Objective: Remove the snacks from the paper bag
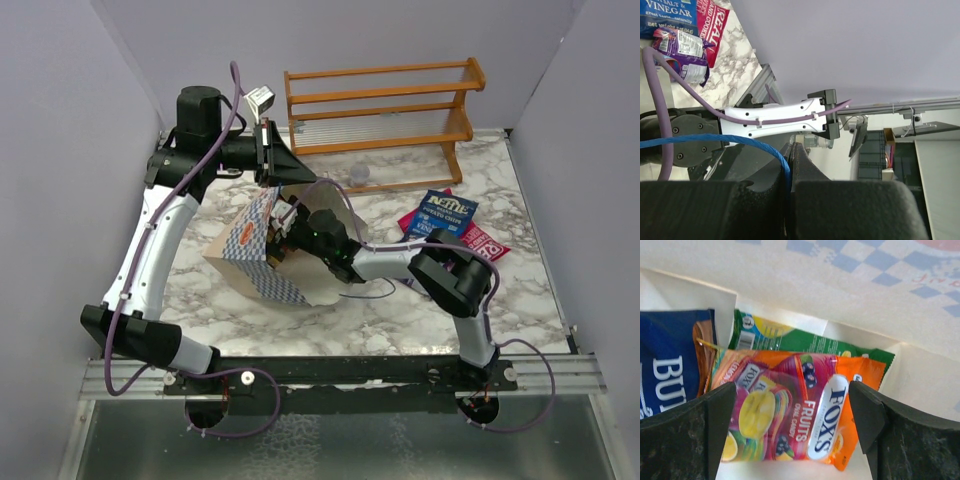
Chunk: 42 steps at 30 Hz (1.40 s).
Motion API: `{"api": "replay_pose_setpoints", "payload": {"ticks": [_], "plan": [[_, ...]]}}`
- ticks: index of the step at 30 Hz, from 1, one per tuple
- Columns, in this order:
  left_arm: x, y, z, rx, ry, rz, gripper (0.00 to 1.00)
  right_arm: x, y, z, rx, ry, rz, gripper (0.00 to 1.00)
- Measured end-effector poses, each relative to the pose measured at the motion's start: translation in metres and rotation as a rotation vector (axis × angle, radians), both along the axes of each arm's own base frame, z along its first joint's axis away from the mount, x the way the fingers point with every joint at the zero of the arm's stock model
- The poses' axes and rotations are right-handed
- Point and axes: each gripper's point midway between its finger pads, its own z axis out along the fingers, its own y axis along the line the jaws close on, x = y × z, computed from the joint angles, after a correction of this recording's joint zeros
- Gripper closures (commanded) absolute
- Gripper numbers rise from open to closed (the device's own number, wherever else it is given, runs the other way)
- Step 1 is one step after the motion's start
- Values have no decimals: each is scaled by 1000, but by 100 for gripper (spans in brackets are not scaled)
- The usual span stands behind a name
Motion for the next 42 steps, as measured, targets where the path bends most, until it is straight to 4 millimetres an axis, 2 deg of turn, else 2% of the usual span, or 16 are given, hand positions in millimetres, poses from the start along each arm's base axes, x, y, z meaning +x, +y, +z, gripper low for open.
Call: {"api": "replay_pose_setpoints", "payload": {"ticks": [3,7,11,17,18,20,30,34,39,42], "plan": [[-2,-2,-1,-1,1,-16,100,-2,5,1,23,0,23,1],[-5,-4,-2,0,8,-33,100,1,15,-12,19,16,39,0],[-4,-6,-6,4,19,-39,100,3,19,-25,11,38,35,14],[-2,-9,-9,11,33,-51,100,7,20,-27,3,53,16,70],[-2,-9,-10,13,33,-52,100,7,20,-28,-2,53,18,84],[-2,-9,-10,16,36,-53,100,7,20,-28,-6,49,19,97],[-2,-7,-5,45,6,-51,100,4,21,-20,-30,61,46,99],[2,-1,-3,56,-13,-27,100,-6,14,-5,-26,61,64,99],[14,12,-6,68,-20,26,100,-23,-1,25,14,45,90,99],[23,20,-8,75,-20,64,100,-32,-9,31,32,44,104,99]]}}
